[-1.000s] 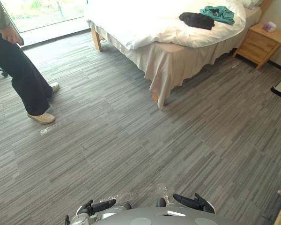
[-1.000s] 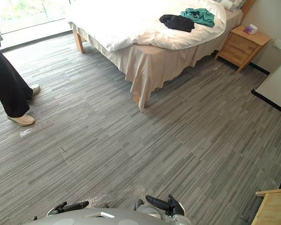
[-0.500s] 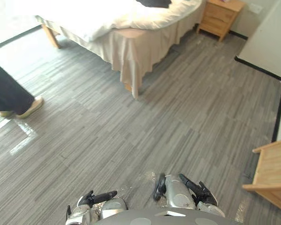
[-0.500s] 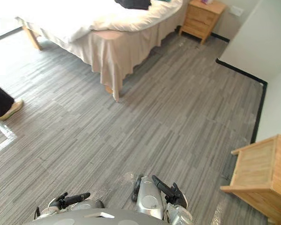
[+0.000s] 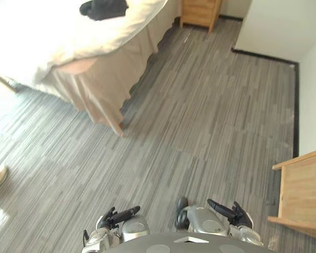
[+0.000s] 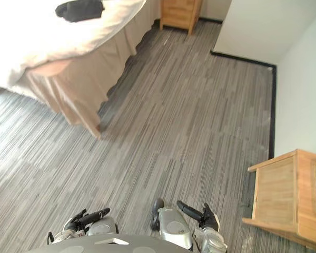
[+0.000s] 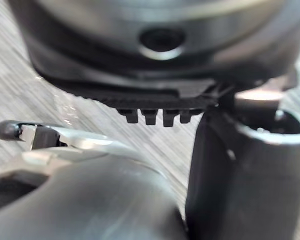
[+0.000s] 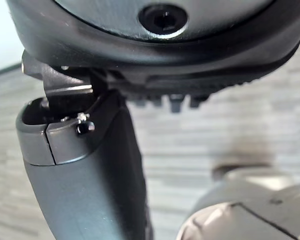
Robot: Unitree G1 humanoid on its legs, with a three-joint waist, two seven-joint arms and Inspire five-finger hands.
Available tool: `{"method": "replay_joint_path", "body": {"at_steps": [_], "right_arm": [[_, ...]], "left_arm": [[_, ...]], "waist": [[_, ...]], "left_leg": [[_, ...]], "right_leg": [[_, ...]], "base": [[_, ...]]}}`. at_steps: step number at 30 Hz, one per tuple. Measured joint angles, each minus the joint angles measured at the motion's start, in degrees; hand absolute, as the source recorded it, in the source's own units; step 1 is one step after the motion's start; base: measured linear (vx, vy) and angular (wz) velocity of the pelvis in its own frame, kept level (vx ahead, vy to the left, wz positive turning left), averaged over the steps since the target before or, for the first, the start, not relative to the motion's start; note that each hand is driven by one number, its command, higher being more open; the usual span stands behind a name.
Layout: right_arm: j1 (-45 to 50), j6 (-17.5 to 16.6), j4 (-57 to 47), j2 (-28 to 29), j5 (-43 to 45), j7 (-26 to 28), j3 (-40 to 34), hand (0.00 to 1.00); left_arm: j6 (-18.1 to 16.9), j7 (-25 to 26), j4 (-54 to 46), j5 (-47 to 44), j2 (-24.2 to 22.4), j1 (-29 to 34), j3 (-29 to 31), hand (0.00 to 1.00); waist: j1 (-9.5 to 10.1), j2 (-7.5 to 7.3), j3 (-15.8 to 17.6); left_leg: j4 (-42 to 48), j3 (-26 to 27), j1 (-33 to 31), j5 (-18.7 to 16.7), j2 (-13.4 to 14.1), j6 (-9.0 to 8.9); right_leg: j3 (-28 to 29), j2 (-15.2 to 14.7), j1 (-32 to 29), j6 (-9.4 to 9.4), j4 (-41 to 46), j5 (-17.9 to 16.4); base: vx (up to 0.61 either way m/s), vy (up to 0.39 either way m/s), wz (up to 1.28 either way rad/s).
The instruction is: Tidy up the quilt and then pick up the clothes from the bed and put them into the laundry hamper
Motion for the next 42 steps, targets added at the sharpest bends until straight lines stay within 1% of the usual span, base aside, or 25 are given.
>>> {"method": "replay_joint_path", "body": {"at_steps": [1, 3, 5, 7, 9, 10, 11, 12, 13, 14, 15, 16, 18, 21, 24, 26, 29, 30, 31, 32, 34, 36, 38, 40, 42], "right_arm": [[-0.26, -0.01, -0.05, -0.02, 0.02, 0.41, -0.05, 1.00], [-0.55, -0.03, -1.18, 0.14, -0.01, 1.01, -0.11, 1.00], [0.14, -0.24, -2.02, 0.69, -1.14, 1.21, -0.04, 1.00], [1.77, -0.30, -3.16, 0.94, -1.80, 1.61, 0.69, 1.00], [2.78, -0.32, -3.84, 1.06, -1.94, 1.49, 1.53, 1.00], [2.68, -0.32, -3.88, 1.43, -1.94, 1.12, 2.55, 1.00], [2.63, -0.32, -3.87, 1.83, -1.95, 1.08, 3.25, 1.00], [2.68, -0.30, -3.87, 2.44, -1.99, 1.16, 3.68, 1.00], [2.22, -0.28, -3.93, 2.12, -1.96, 1.55, 4.29, 1.00], [1.94, -0.26, -3.93, 1.98, -1.93, 1.58, 4.43, 1.00], [1.49, -0.25, -3.94, 1.91, -1.82, 1.58, 4.38, 1.00], [1.32, -0.25, -3.93, 1.68, -1.22, 1.77, 4.34, 1.00], [1.27, -0.36, -3.95, 1.38, -0.64, 2.21, 4.37, 1.00], [-0.18, -0.87, -3.98, 1.37, 0.68, 2.35, 4.30, 1.00], [-0.41, -2.60, -3.97, 2.21, 0.91, 2.42, 2.92, 1.00], [0.38, -2.93, -3.96, 2.46, 1.27, 2.66, 1.56, 1.00], [3.27, -3.41, -4.38, 3.75, 1.32, 2.96, 0.36, 1.00], [4.00, -3.62, -5.01, 4.27, 1.29, 2.96, 0.38, 1.00], [4.49, -4.05, -5.45, 4.14, 1.24, 3.01, 0.40, 1.00], [4.57, -4.39, -6.32, 2.68, 0.55, 2.88, 0.82, 1.00], [4.14, -3.99, -6.19, 1.64, 0.27, 2.20, 1.26, 1.00], [4.26, -3.88, -6.17, 1.62, 0.17, 2.07, 1.23, 1.00], [4.45, -3.82, -6.02, 1.56, -0.95, 2.13, 1.27, 1.00], [4.88, -3.78, -4.94, 0.63, -5.10, 2.55, 2.54, 1.00], [3.82, -3.53, -4.15, -0.36, -7.78, 3.12, 4.35, 1.00]], "left_arm": [[-0.37, -0.17, -1.58, 0.01, 0.07, 0.31, 0.11, 1.00], [-0.47, -0.68, -2.91, 0.01, 0.01, 0.31, 0.56, 1.00], [-0.53, -0.58, -3.78, -0.03, -0.10, 0.32, 0.69, 1.00], [-0.53, -0.43, -3.71, -0.04, -0.40, 0.45, 1.02, 1.00], [-0.59, -0.48, -3.54, -0.04, -0.41, 0.45, 2.20, 1.00], [-0.71, -0.92, -3.56, -0.01, 0.30, 0.47, 2.74, 1.00], [-1.03, -1.05, -3.69, 0.01, 0.76, 0.42, 2.89, 1.00], [-1.32, -1.07, -3.72, 0.38, 1.54, -0.06, 3.05, 1.00], [-0.90, -0.87, -3.16, 0.82, 1.80, -1.00, 3.02, 1.00], [-0.71, -0.83, -2.50, 0.81, 1.87, -1.26, 3.02, 1.00], [-0.16, -0.35, -1.54, 0.78, 2.06, -1.39, 3.03, 1.00], [-0.01, 0.29, -0.68, 0.77, 2.08, -1.16, 2.82, 1.00], [-0.07, 1.36, -0.34, 0.64, 2.26, -0.30, 1.06, 1.00], [-0.14, 2.85, -0.43, 0.46, 2.33, -0.23, -0.37, 1.00], [-0.05, 3.72, -0.12, 0.46, 2.44, -0.34, -0.57, 1.00], [-0.12, 3.78, 1.59, 0.53, 2.37, -1.06, -0.23, 1.00], [-0.07, 3.71, 1.74, 0.65, 0.59, -1.06, 5.85, 1.00], [-0.07, 3.67, 1.43, 0.65, 0.48, -0.43, 6.97, 1.00], [0.07, 3.78, 1.39, 0.61, -0.78, 0.55, 8.62, 1.00], [0.00, 3.53, 1.11, 0.45, -2.84, 1.32, 9.77, 1.00], [-0.17, 3.47, 0.68, -0.67, -4.30, 1.67, 10.82, 1.00], [-0.37, 3.30, 0.56, -3.24, -4.53, 1.95, 10.78, 1.00], [-0.60, 2.96, -0.47, -5.05, -4.49, 2.07, 10.55, 1.00], [-1.54, 2.96, -1.03, -7.39, -4.15, 2.14, 8.67, 1.00], [-2.13, 2.31, -1.54, -8.84, -3.83, 2.16, 6.78, 1.00]], "waist": [[0.16, -0.38, 0.18], [0.67, -0.80, 0.47], [1.34, -1.13, 0.73], [1.35, -0.79, 0.60], [1.55, -1.22, 0.41], [2.04, -2.50, -0.04], [2.49, -3.54, -0.25], [2.88, -5.26, -1.09], [2.95, -5.45, -1.25], [2.76, -5.47, -1.26], [2.73, -5.77, -1.18], [2.67, -5.85, -1.00], [2.44, -5.45, -0.80], [1.75, -4.50, -0.41], [1.26, -4.47, -0.38], [0.89, -4.26, -0.27], [0.82, -4.60, -0.55], [0.84, -5.14, -1.00], [0.46, -4.12, -1.35], [0.01, -1.56, -2.77], [0.09, -0.22, -3.80], [0.09, -0.50, -4.50], [0.19, -0.53, -4.44], [1.76, -0.75, -4.33], [2.88, -0.77, -4.34]], "left_leg": [[-4.77, 1.79, -3.21, -0.83, -2.34, 1.57], [-14.88, 3.82, -7.64, -0.88, -5.79, 2.44], [-32.27, 5.76, -9.65, 5.59, -7.90, 2.99], [-40.48, 6.12, -9.75, 10.67, -7.07, 2.64], [-40.77, 6.28, -9.51, 16.89, -6.35, 4.36], [-38.48, 7.25, -9.87, 19.13, -7.42, 6.63], [-36.70, 7.96, -10.57, 18.56, -7.95, 7.43], [-33.69, 9.31, -12.07, 15.25, -9.21, 9.98], [-32.70, 9.97, -12.00, 13.20, -10.11, 11.56], [-32.96, 10.33, -11.24, 12.60, -10.52, 12.04], [-34.02, 11.66, -8.50, 11.29, -11.47, 12.30], [-35.61, 12.04, -4.61, 10.50, -12.47, 12.88], [-39.43, 12.66, 2.07, 10.11, -13.12, 13.09], [-43.84, 12.46, 7.77, 9.67, -12.30, 12.30], [-44.46, 10.94, 9.77, 8.19, -10.91, 9.89], [-44.75, 7.58, 11.21, 6.73, -9.82, 8.09], [-40.68, 1.83, 11.69, 2.54, -7.39, 4.60], [-39.68, 0.86, 11.76, 1.51, -7.05, 3.77], [-38.30, -1.14, 12.42, -0.12, -4.53, 1.92], [-39.06, -2.17, 12.42, 0.02, -1.87, 1.40], [-39.74, -2.66, 12.46, 2.97, -0.06, 1.05], [-34.87, -2.73, 9.27, 5.81, 1.24, 1.65], [-22.35, -1.98, 2.82, 7.09, 2.86, 0.91], [-14.76, 2.48, -1.80, 5.20, 2.12, 0.03], [-18.15, 8.60, -3.59, 5.01, -0.28, 0.83]], "right_leg": [[1.43, -0.20, 2.48, -0.16, -1.65, -0.10], [3.87, -1.42, 5.53, -0.14, -3.79, -0.10], [6.20, -2.91, 10.25, 1.90, -7.33, -0.81], [7.09, -2.89, 14.12, 4.29, -8.70, -2.90], [8.54, -3.35, 16.55, 5.96, -7.29, -6.63], [9.87, -5.22, 16.43, 6.50, -5.61, -9.26], [10.28, -6.32, 16.01, 6.33, -4.86, -10.21], [11.31, -8.01, 14.36, 6.24, -2.02, -10.71], [11.61, -9.67, 11.12, 7.08, 5.04, -10.22], [11.64, -10.62, 8.93, 7.54, 10.34, -9.99], [11.58, -13.18, 3.99, 10.37, 22.90, -8.64], [11.04, -14.84, 0.49, 11.57, 32.48, -8.11], [7.46, -15.57, -1.72, 10.75, 38.25, -8.60], [-0.38, -15.04, -5.04, 9.73, 30.64, -9.33], [-2.59, -13.43, -7.61, 10.47, 11.41, -7.09], [2.22, -12.94, -9.71, 10.61, 1.67, 0.75], [9.67, -13.03, -10.18, 10.95, -0.02, 6.39], [10.41, -13.23, -10.06, 10.73, 0.08, 7.53], [8.25, -12.29, -9.66, 9.68, 3.82, 9.36], [5.40, -10.60, -10.24, 8.35, 6.56, 5.63], [2.92, -10.14, -10.49, 7.11, 10.54, 1.01], [-0.68, -10.12, -7.75, 6.25, 9.52, -0.94], [-5.20, -9.77, -1.85, 5.67, 5.58, -1.33], [-10.86, -9.72, 5.73, 5.77, 0.72, -1.14], [-14.16, -9.75, 8.89, 6.35, -2.03, -0.92]], "base": [[0.32, -0.011, -0.54], [0.39, 0.067, -0.68], [0.41, 0.141, -0.60], [0.37, 0.219, -0.30], [0.42, 0.300, -0.28], [0.46, 0.315, -0.35], [0.57, 0.325, -0.49], [0.58, 0.281, -0.35], [0.49, 0.230, -0.26], [0.47, 0.261, -0.20], [0.44, 0.247, -0.24], [0.44, 0.227, -0.25], [0.43, 0.174, -0.10], [0.34, 0.068, 0.00], [0.31, -0.082, 0.21], [0.38, -0.238, 0.60], [0.35, -0.393, 0.93], [0.36, -0.508, 0.89], [0.35, -0.484, 0.79], [0.36, -0.443, 0.71], [0.29, -0.341, 0.58], [0.26, -0.380, 0.93], [0.25, -0.350, 1.20], [0.21, -0.258, 1.02], [0.11, -0.088, 0.75]]}}
